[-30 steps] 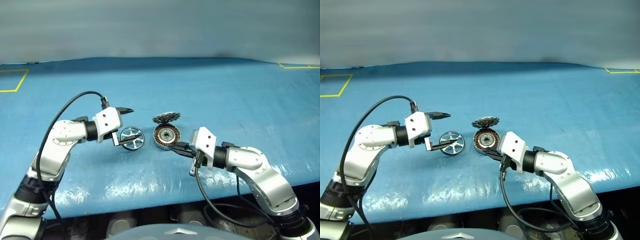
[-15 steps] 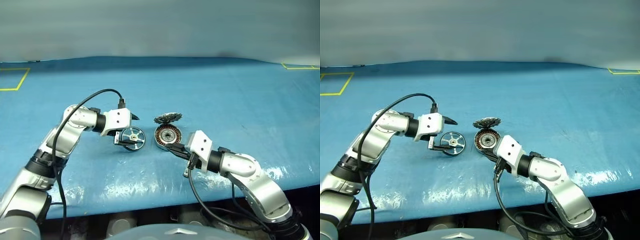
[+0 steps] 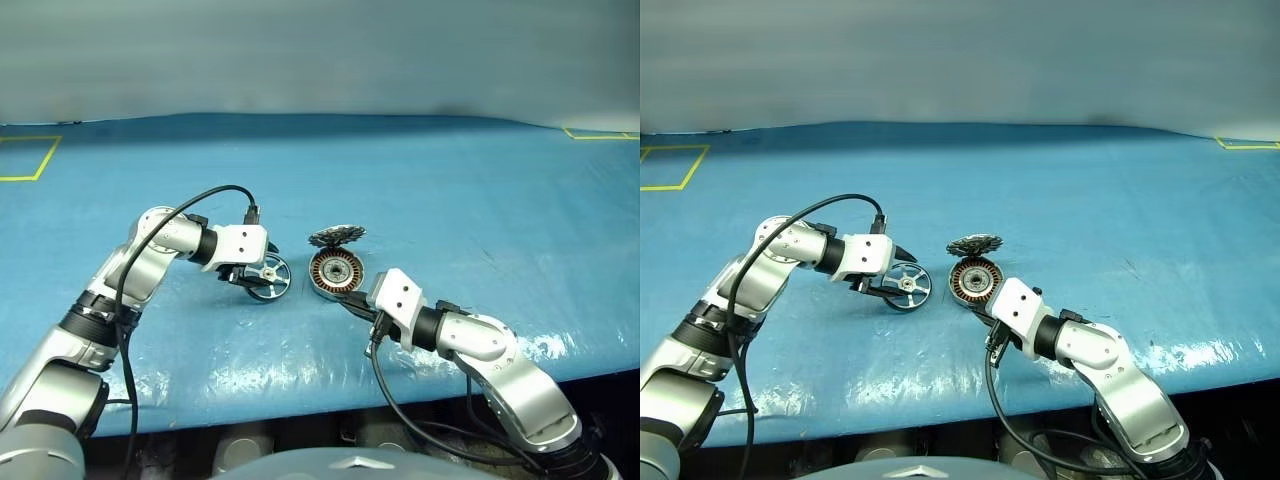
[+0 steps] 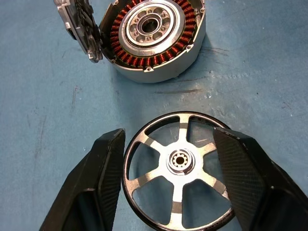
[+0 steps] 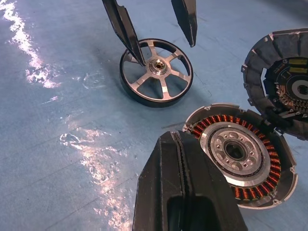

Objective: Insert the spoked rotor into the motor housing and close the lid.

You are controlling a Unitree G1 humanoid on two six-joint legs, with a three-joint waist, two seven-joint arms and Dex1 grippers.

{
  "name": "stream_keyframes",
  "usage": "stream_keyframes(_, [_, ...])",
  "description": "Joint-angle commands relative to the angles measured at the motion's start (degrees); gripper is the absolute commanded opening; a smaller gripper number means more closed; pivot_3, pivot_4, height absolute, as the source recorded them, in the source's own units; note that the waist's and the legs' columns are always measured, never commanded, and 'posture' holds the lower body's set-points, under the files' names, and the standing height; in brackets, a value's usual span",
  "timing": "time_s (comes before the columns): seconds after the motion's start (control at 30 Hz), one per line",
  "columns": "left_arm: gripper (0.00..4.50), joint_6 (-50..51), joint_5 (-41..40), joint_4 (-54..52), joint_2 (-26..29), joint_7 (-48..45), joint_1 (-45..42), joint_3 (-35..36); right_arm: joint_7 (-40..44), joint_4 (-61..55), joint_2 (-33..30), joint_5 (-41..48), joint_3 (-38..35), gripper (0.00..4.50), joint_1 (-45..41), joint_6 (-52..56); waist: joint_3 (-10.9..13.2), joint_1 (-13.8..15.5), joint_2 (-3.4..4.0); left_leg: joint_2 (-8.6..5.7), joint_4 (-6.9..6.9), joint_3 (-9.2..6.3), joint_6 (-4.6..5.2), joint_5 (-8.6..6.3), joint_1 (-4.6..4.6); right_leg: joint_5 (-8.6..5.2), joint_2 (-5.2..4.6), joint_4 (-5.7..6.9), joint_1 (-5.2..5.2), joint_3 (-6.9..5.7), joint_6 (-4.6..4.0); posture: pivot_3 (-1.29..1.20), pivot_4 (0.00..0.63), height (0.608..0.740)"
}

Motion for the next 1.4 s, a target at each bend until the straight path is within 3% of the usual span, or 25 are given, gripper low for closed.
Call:
stream_keyframes(0.03, [3.03, -1.31, 0.96, 0.92, -0.41, -1.44, -1.01, -0.85, -1.12, 0.00, 1.19, 0.09, -0.81, 0.00, -0.24, -1.87, 0.00, -0.01, 0.00, 0.00, 0.00, 0.00, 0.00, 0.00, 0.00, 0.00, 0.00, 0.01, 0.00, 0.00, 0.00, 0.00, 0.150, 0.740])
stream_keyframes(0.53, [3.03, -5.19, 6.87, 5.91, -1.25, -1.37, -1.19, -3.51, -2.25, 0.64, 1.09, -1.98, 0.02, 0.00, 1.32, -2.51, -0.01, 0.04, 0.00, 0.00, 0.14, -0.02, 0.01, 0.00, -0.01, 0.01, 0.00, 0.06, 0.05, -0.02, 0.02, 0.00, 0.150, 0.740])
stream_keyframes(1.13, [3.03, -0.20, -2.21, 3.67, -1.72, -0.55, -0.70, 5.01, -1.51, 1.50, 1.62, -2.34, 0.44, 0.00, 1.38, -2.61, -0.01, -0.01, 0.00, 0.00, 0.20, -0.04, 0.02, -0.01, 0.00, 0.03, 0.00, 0.09, 0.08, -0.01, 0.03, 0.00, 0.150, 0.740])
stream_keyframes(1.4, [3.03, 0.19, 2.72, 1.40, -0.43, -0.64, 1.50, 0.63, -1.18, 2.64, 1.16, -3.81, 1.58, 0.00, 0.02, -2.94, 0.00, 0.02, 0.00, 0.00, 0.20, -0.03, 0.02, -0.01, 0.00, 0.05, 0.00, 0.09, 0.08, -0.01, 0.06, 0.00, 0.150, 0.740])
